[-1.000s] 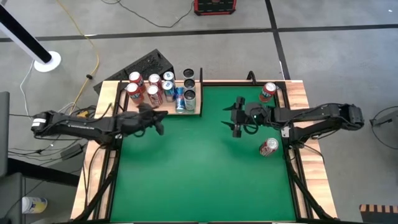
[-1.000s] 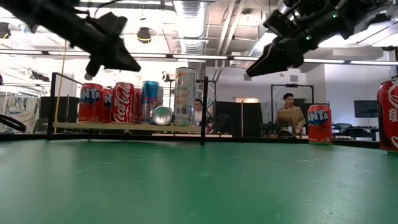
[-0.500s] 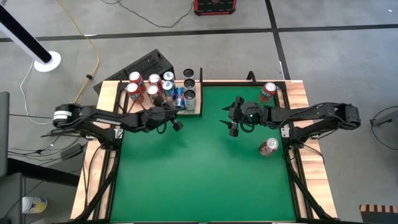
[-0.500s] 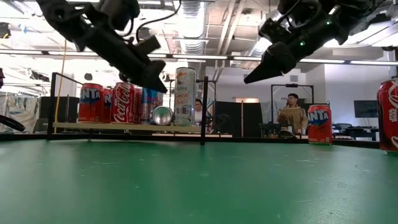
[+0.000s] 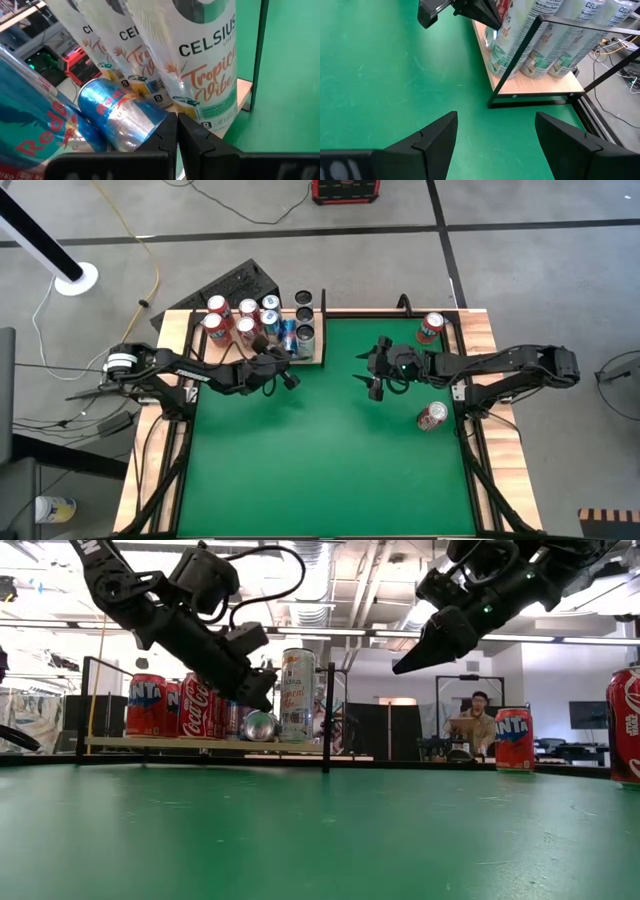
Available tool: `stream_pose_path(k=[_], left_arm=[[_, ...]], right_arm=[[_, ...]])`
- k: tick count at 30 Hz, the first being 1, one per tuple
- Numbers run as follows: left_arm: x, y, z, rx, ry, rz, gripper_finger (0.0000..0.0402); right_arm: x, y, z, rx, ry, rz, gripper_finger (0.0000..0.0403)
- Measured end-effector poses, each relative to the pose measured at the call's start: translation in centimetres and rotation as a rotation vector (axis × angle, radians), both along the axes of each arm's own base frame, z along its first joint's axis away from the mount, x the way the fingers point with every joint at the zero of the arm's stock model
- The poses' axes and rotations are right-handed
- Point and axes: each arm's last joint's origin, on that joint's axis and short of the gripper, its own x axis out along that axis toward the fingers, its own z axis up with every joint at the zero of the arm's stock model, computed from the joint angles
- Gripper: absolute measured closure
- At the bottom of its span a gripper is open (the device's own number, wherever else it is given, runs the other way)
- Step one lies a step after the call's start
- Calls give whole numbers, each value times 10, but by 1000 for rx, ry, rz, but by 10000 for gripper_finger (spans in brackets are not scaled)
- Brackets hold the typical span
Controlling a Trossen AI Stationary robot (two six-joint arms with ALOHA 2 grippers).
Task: Place canned beverage on shelf
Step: Put the blue soda can on the shelf aligned with the other blue soda cans
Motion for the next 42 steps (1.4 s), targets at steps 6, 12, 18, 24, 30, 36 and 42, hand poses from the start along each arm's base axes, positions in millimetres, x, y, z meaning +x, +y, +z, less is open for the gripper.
stream_pose_path(k=[6, 12, 18, 24, 30, 36, 42], left_arm=[[1, -1, 7, 23, -20, -4, 401], [5, 7, 15, 65, 21, 21, 401], [-1, 21, 10, 35, 66, 63, 401], [0, 20, 9, 8, 68, 33, 401], [-1, 19, 6, -26, 72, 32, 401], [-1, 12, 2, -90, 78, -18, 401], [-2, -22, -13, -205, 177, -114, 401]], right_arm=[[0, 0, 0, -2, 2, 2, 112], [0, 0, 0, -13, 6, 8, 112], [0, 0, 0, -15, 8, 8, 112], [0, 0, 0, -15, 8, 9, 112], [0, 0, 0, -14, 8, 9, 112], [0, 1, 0, -12, 7, 11, 112], [0, 1, 0, -8, 5, 9, 112]])
